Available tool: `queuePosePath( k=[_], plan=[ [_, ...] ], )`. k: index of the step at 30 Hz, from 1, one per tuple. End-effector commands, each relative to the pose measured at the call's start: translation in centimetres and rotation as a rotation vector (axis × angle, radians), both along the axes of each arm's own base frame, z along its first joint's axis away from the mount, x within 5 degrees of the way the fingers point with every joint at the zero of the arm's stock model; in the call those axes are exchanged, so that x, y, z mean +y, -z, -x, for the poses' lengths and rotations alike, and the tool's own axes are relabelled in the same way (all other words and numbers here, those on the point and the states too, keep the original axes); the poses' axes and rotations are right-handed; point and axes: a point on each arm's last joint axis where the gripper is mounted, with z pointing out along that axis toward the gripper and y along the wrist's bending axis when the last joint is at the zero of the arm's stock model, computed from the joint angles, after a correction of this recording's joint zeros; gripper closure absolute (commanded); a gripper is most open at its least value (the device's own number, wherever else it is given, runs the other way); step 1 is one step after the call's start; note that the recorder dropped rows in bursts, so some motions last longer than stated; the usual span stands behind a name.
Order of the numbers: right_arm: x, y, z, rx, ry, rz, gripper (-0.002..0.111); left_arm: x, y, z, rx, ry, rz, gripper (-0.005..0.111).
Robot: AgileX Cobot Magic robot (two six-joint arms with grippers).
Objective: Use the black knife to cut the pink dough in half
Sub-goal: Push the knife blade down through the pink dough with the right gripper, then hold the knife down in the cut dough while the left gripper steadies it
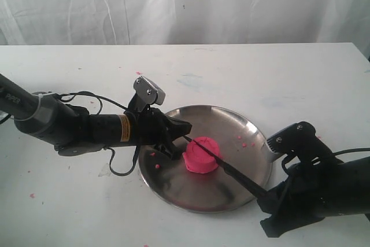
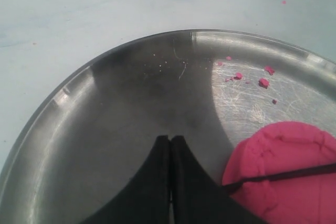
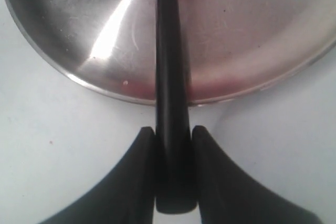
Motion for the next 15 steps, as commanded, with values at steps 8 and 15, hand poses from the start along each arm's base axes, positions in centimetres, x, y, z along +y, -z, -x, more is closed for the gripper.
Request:
queuePosePath(
  k=[8,15],
  plan=[
    [-0.05,0.88,-0.24,0.029,0.009,0.022,0.108,-0.11,0.68,0.53,0.01,0.033,-0.024,0.107],
    [-0.05,0.87,-0.25,0.03,0.013,0.02,0.108,-0.11,0.68,0.52,0.011,0.031,-0.023,0.107]
  ],
)
